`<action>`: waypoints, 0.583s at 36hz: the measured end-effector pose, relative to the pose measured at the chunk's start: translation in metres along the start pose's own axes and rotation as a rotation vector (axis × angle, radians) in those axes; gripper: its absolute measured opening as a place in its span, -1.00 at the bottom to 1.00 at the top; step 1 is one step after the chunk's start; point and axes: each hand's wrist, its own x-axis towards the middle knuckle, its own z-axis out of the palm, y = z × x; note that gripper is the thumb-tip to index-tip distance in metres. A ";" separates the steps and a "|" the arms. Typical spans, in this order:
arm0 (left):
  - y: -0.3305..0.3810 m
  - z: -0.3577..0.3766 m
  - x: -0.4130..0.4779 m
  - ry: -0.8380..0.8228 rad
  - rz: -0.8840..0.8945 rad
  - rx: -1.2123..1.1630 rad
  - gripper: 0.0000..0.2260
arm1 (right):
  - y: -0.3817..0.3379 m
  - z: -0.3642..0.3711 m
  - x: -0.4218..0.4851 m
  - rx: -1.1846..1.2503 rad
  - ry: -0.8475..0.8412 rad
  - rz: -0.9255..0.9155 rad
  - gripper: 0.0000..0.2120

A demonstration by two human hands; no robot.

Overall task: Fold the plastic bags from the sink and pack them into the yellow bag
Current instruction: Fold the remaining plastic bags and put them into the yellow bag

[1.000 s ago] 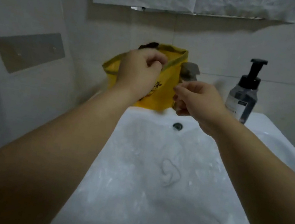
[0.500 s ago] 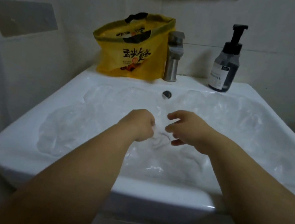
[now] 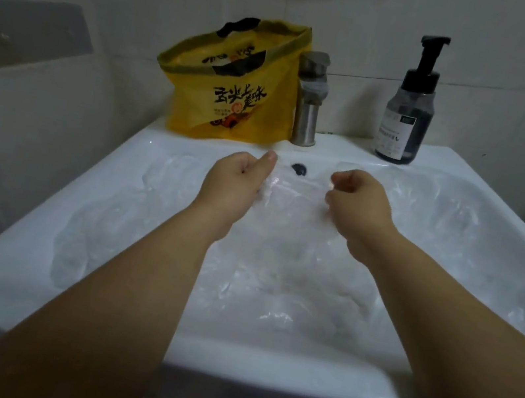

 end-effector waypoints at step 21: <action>0.006 -0.001 -0.003 -0.148 0.190 -0.012 -0.31 | -0.017 -0.019 0.003 0.463 -0.162 0.303 -0.80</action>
